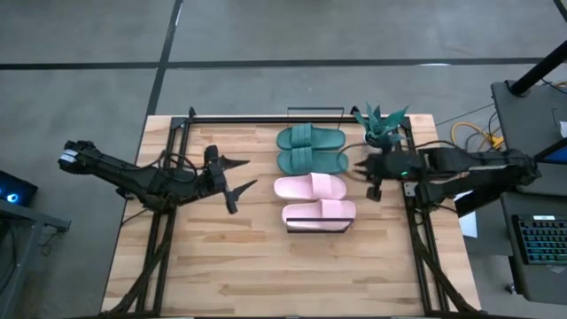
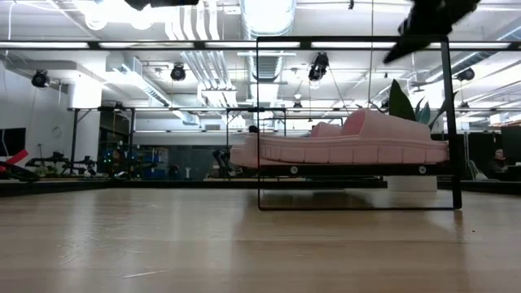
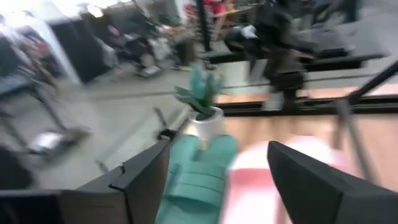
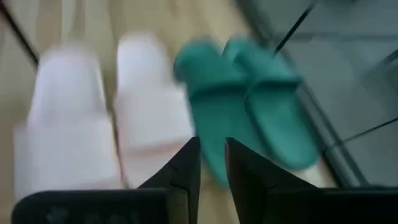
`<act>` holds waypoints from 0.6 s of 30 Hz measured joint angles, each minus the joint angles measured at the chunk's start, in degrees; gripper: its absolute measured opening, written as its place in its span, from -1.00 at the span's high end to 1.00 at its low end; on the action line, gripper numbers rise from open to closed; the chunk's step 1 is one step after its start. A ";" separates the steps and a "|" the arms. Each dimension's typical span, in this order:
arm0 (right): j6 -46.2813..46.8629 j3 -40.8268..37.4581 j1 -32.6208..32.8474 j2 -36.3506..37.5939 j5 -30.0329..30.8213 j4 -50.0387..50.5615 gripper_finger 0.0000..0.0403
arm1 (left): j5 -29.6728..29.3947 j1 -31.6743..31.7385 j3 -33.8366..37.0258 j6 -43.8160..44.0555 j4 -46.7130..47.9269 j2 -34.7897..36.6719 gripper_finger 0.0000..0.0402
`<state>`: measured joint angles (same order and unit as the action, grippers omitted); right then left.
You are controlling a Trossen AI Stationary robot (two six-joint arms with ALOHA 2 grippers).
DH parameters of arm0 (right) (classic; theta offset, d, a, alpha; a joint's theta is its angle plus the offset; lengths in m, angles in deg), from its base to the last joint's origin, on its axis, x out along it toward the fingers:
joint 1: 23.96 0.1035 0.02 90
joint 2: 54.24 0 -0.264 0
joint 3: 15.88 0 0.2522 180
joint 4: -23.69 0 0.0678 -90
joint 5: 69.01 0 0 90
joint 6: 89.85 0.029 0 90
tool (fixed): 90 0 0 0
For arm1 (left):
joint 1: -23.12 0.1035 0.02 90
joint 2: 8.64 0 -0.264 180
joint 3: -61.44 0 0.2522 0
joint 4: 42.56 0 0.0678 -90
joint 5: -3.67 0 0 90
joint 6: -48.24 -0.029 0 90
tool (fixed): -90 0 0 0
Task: Pick and place slides into the shelf
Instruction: Return to Home Position
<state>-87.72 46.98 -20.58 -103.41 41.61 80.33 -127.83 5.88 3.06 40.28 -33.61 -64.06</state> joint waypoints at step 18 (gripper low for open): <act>-4.45 -3.97 0.04 12.42 0.39 -11.23 0.73 | 31.83 18.48 18.75 -0.49 -6.12 12.22 0.97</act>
<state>-92.17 43.01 -20.54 -90.99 42.01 69.10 -96.00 24.37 21.81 39.80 -39.72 -51.84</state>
